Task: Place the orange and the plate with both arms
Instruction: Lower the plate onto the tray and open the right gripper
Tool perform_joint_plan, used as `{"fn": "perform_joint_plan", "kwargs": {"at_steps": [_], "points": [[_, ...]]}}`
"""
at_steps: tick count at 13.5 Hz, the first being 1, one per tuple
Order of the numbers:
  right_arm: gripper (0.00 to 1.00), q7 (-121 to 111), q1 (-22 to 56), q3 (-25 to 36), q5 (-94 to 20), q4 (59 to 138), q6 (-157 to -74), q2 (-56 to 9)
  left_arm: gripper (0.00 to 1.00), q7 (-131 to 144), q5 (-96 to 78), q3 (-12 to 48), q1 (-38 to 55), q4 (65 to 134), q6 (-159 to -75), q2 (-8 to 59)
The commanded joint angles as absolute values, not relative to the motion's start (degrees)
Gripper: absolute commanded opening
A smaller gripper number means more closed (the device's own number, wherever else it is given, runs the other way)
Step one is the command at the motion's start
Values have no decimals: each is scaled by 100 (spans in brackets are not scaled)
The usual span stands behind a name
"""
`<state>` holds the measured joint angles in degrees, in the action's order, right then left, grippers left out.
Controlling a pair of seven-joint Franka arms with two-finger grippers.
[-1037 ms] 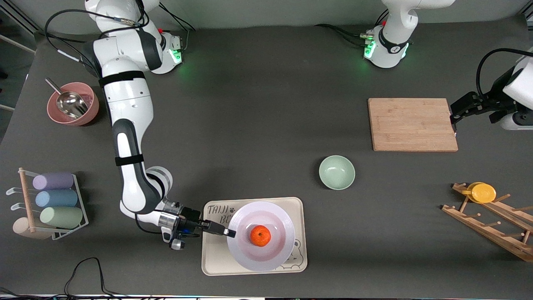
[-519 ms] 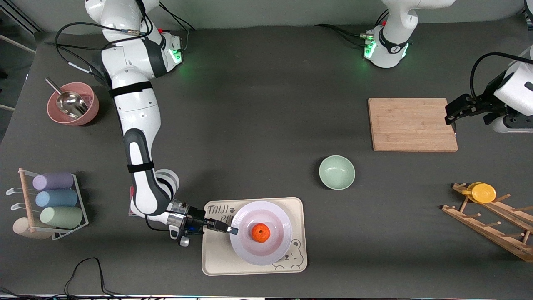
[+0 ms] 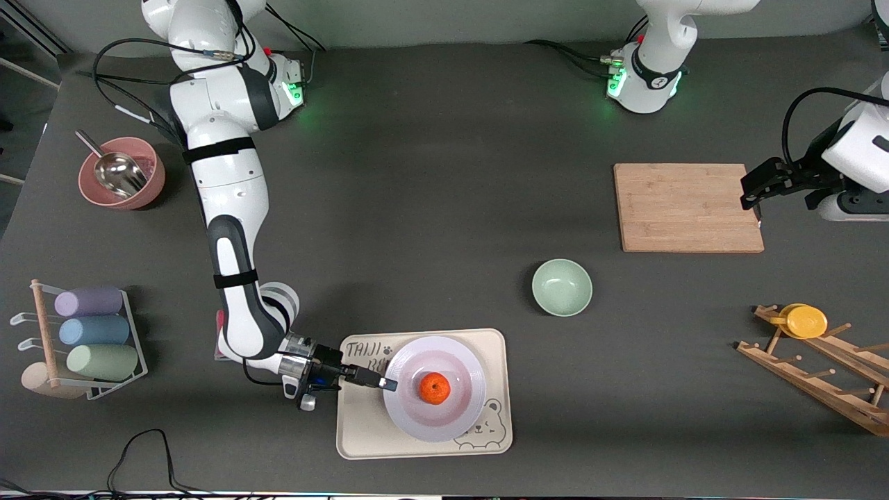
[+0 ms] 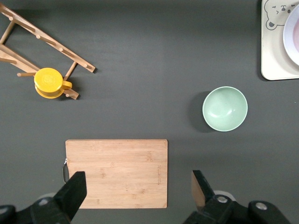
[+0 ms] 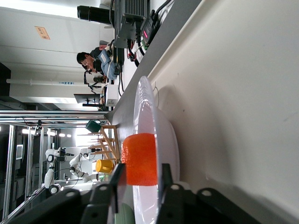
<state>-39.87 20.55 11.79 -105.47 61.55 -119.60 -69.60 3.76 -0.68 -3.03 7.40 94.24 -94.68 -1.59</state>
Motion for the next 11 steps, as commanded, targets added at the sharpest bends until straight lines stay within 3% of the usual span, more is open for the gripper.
{"fn": "perform_joint_plan", "kwargs": {"at_steps": [1, 11], "points": [[46, -3885, 2127, 1187, -10415, 6047, -12059, -7058, 100, 308, -9, -352, 879, 9580, -9562, -334], [51, -2672, 2101, 1406, -9071, 6135, -12050, -6724, 100, 308, -9, -352, 870, 9580, -9562, -334]]}}
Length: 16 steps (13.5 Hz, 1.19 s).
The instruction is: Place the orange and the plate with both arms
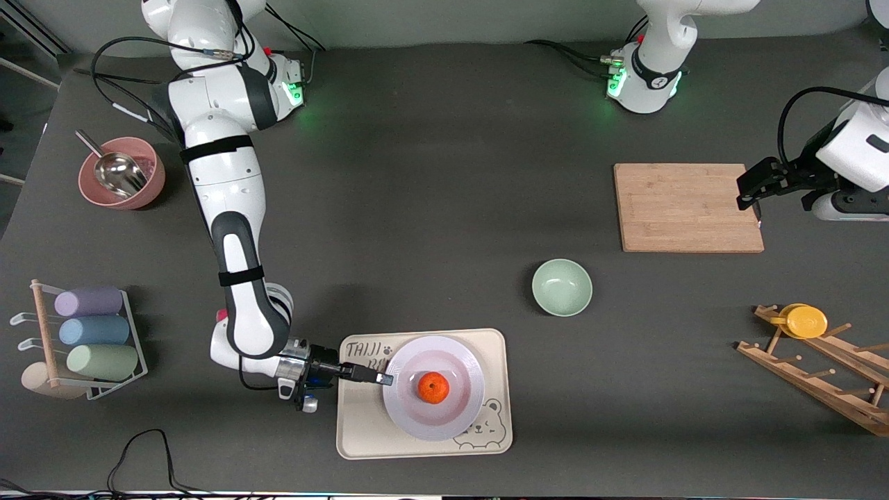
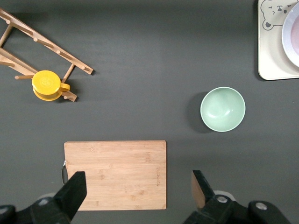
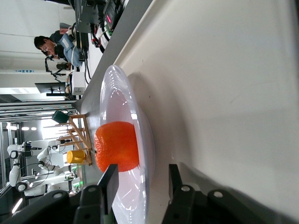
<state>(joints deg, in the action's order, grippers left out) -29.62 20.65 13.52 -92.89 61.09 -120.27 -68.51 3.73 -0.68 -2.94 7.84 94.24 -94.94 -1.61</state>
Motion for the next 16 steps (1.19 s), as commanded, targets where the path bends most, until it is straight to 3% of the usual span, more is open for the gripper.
{"fn": "perform_joint_plan", "kwargs": {"at_steps": [1, 4, 7, 9, 10, 11, 16], "points": [[51, -2663, 2101, 1441, -8940, 6135, -12041, -6724, 100, 308, -9, -352, 870, 9580, -9571, -334], [51, -2462, 1961, 1485, -8387, 6161, -11919, -6461, 100, 308, 9, -264, 879, 9580, -9589, -343], [61, -2162, 1741, 1494, -7404, 6362, -11585, -5996, 100, 308, 9, -264, 870, 9580, -9589, -343], [82, -2171, 1609, 1634, -6377, 6609, -11086, -5504, 100, 308, -9, -264, 835, 9580, -9589, -343], [84, -2171, 1608, 1783, -5859, 6670, -10770, -5241, 100, 308, 9, -264, 835, 9580, -9589, -343], [100, -2180, 1574, 1871, -5471, 6732, -10488, -5003, 100, 308, -9, -264, 844, 9580, -9598, -334], [100, -2162, 1319, 1872, -2783, 7819, -10046, -2993, 100, 308, -9, -264, 844, 9580, -9598, -343]]}}
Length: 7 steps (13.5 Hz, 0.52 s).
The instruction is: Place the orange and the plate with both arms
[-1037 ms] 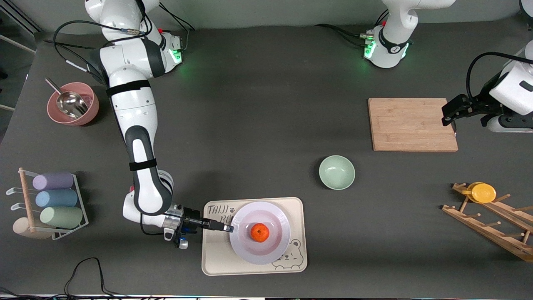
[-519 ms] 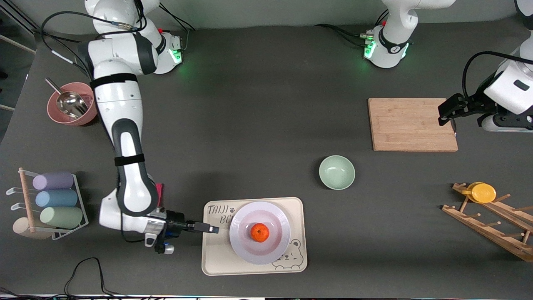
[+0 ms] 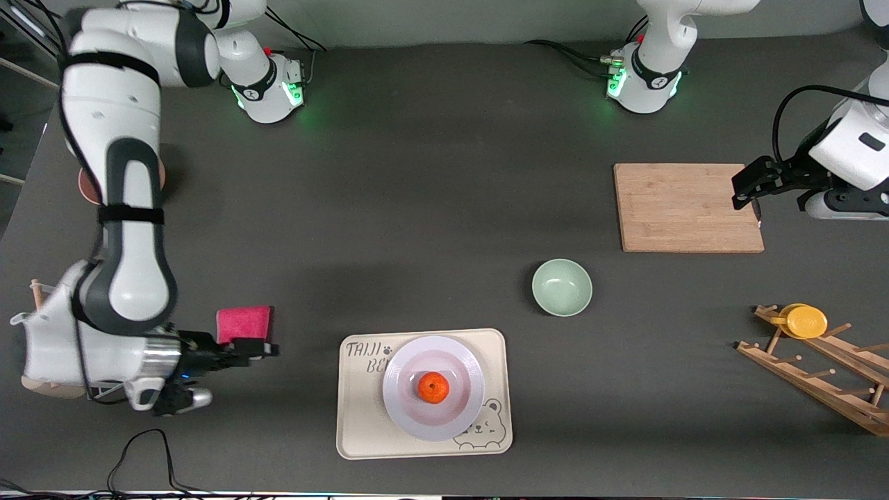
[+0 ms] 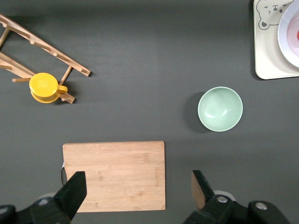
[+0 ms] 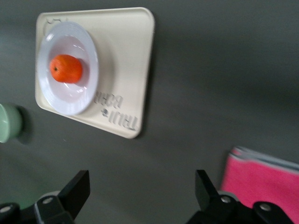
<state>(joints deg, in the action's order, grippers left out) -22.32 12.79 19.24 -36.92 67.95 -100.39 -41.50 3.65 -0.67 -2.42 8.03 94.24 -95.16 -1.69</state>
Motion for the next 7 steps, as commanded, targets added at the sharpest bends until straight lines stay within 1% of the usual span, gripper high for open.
{"fn": "perform_joint_plan", "kwargs": {"at_steps": [1, 4, 7], "points": [[100, -2145, 1249, 1872, -2368, 8083, -9976, -2579, 100, 308, -9, -264, 844, 9580, -9598, -343], [100, -1470, 1029, 1759, -1418, 8621, -9547, -1550, 100, 308, 9, -264, 835, 9589, -9589, -343], [100, -1012, 494, 1031, -495, 8692, -9142, -898, 100, 308, 9, -264, 809, 9589, -9571, -334]]}}
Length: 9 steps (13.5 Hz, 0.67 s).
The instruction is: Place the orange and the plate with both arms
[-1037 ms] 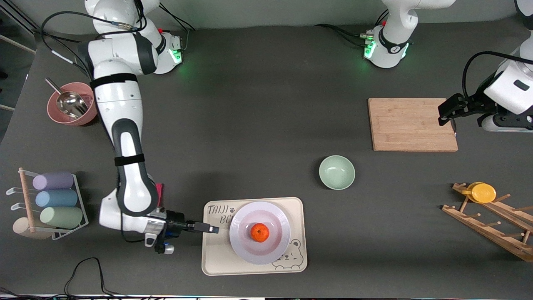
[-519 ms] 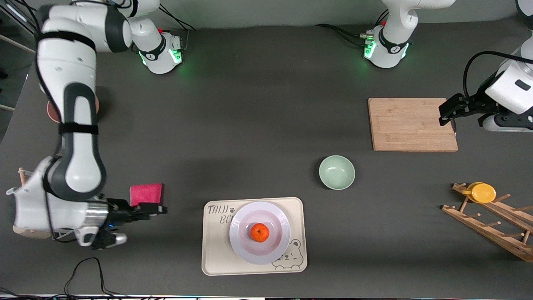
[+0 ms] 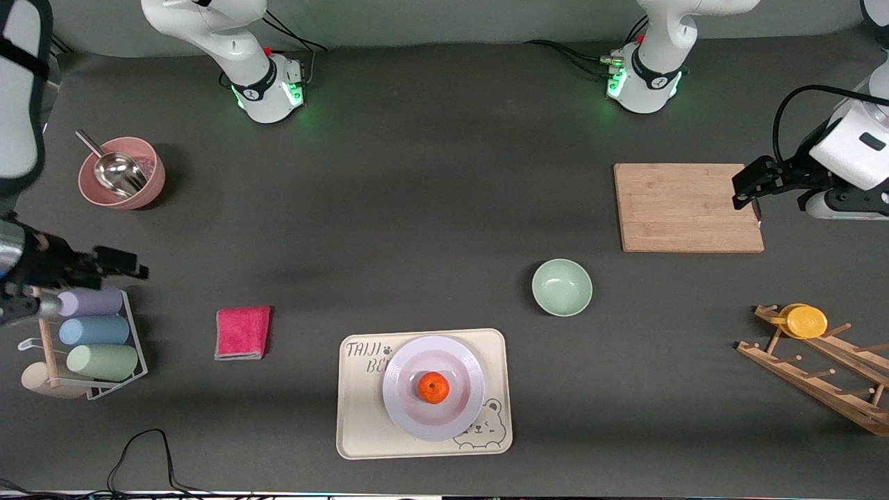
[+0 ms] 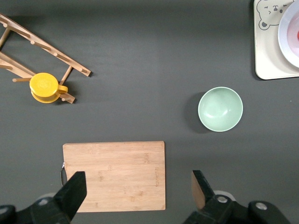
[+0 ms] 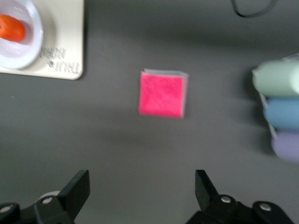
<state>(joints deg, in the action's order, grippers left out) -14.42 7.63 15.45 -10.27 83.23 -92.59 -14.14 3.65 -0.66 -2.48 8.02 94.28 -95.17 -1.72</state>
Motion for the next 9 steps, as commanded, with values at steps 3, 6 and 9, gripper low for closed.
{"fn": "perform_joint_plan", "kwargs": {"at_steps": [3, 6, 9], "points": [[100, -870, 125, 625, -273, 8701, -8851, -572, 100, 308, 18, -290, 791, 9589, -9571, -316], [100, -844, -132, 317, -89, 8701, -8745, -457, 100, 465, 105, -255, 861, 9606, -9501, -334], [100, -660, -202, 203, -88, 8710, -8675, -352, 100, 413, 290, -202, 800, 9615, -9475, -378]]}}
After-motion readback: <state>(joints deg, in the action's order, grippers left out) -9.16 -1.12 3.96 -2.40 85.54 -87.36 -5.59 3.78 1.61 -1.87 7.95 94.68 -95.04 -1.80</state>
